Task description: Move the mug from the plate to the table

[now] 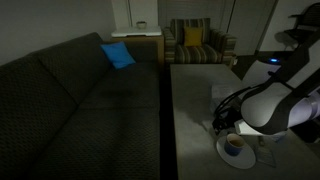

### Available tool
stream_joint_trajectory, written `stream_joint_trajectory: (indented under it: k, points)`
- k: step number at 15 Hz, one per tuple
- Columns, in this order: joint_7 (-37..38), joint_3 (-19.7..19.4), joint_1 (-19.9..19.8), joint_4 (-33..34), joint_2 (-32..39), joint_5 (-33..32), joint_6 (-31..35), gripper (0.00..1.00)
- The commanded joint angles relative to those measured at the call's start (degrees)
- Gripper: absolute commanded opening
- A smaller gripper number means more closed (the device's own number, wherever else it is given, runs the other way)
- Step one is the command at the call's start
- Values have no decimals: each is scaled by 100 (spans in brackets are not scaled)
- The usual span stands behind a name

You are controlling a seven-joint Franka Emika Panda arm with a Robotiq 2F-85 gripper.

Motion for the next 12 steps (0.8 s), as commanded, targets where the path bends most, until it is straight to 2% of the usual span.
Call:
stream_joint_trajectory:
  k: [1, 5, 6, 9, 12]
  points:
    - [-189, -32, 14, -150, -108, 208, 24, 100]
    - [-195, -39, 33, -139, -131, 232, -55, 100]
    - [-186, -49, 45, -142, -138, 235, -67, 95]
    - [-166, -90, 83, -159, -165, 239, -76, 90]
    - [-163, -125, 86, -122, -164, 239, -111, 79]
